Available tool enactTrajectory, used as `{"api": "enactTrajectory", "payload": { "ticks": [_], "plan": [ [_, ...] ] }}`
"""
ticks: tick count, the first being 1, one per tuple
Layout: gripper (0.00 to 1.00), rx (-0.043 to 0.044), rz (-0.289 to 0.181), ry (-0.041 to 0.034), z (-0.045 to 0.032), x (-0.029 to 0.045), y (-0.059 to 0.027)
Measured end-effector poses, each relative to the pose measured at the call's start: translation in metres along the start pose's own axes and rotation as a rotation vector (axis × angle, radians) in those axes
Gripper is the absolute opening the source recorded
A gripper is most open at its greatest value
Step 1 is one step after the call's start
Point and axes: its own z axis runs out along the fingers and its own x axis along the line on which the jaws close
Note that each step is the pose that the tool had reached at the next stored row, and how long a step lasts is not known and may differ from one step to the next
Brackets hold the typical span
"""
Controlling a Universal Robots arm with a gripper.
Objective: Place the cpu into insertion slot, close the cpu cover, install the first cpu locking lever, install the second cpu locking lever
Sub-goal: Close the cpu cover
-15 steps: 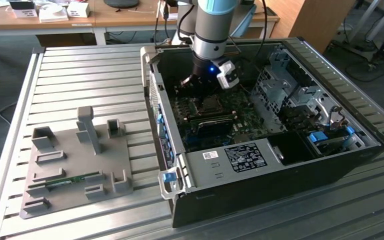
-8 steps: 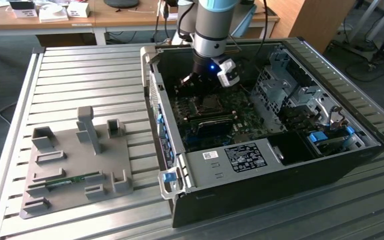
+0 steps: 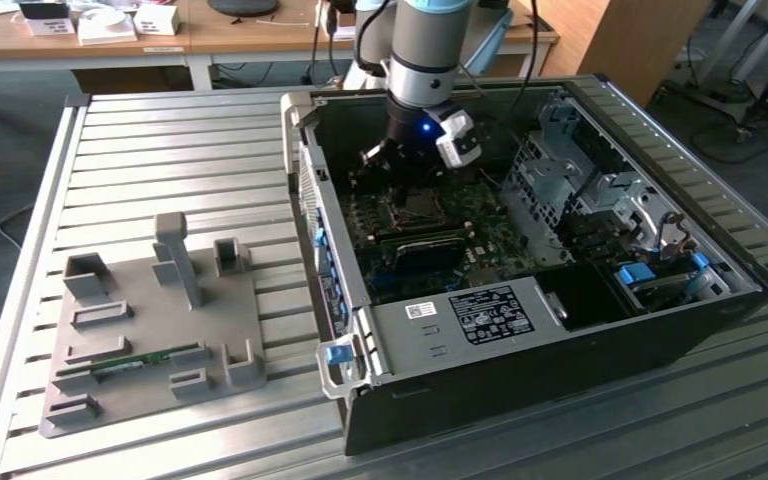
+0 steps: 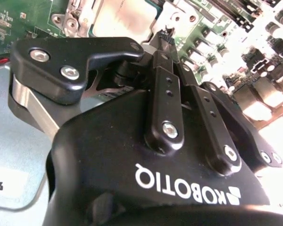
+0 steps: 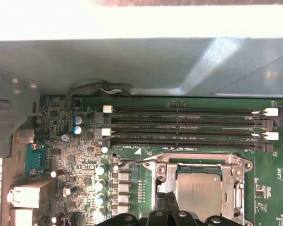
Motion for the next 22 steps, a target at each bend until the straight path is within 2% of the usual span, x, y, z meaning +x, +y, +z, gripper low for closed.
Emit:
{"api": "enactTrajectory", "payload": {
  "ticks": [9,19,22],
  "plan": [
    [0.11,0.0,0.0,0.0,-0.0087,-0.0001,0.0001],
    [0.11,0.0001,0.0,-0.0011,-0.009,-0.0009,0.0001],
    [0.11,0.0,0.0,-0.0067,-0.0086,-0.0013,0.0001]
  ]
}}
